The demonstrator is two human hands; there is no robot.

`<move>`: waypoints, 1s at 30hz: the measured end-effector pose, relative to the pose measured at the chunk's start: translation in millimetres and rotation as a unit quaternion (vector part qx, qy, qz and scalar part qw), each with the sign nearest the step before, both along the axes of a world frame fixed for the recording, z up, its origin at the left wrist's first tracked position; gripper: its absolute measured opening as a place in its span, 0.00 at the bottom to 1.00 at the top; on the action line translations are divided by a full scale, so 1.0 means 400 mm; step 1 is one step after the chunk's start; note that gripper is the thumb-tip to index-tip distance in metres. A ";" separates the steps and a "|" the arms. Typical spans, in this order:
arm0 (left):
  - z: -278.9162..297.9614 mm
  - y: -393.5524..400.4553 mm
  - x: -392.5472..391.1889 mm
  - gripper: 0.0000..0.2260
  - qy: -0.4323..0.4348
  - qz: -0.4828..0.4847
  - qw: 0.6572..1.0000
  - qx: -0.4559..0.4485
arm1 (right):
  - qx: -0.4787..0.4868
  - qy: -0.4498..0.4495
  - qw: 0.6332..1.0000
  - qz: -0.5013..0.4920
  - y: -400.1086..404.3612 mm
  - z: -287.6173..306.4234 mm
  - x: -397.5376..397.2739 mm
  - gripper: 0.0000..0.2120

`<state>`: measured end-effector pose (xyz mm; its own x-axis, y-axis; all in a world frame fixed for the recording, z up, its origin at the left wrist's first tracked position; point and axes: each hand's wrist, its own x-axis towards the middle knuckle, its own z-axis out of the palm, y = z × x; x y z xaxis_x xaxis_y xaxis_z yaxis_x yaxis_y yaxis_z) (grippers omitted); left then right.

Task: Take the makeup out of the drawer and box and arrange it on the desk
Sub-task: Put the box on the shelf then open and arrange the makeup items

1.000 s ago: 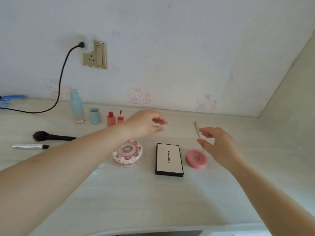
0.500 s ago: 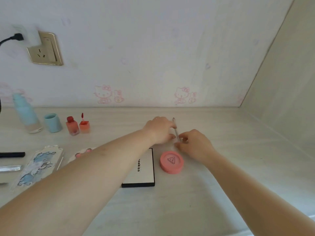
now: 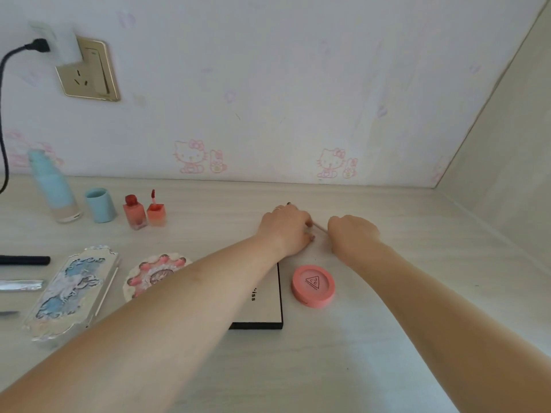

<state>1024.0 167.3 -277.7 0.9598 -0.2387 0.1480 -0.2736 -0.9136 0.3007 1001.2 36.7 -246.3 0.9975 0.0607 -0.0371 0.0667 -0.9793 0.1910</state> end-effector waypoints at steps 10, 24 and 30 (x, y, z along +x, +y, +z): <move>0.071 0.210 -0.094 0.16 -0.073 0.006 0.950 -0.304 | 0.147 -0.067 0.979 0.125 0.013 0.038 -0.098 0.15; 0.091 0.713 -0.550 0.19 -0.054 0.075 0.945 -0.312 | 0.302 -0.051 0.896 0.321 0.412 0.052 -0.326 0.08; 0.083 0.917 -0.681 0.19 -0.087 0.126 0.959 -0.240 | 0.282 -0.014 0.881 0.380 0.612 0.020 -0.395 0.11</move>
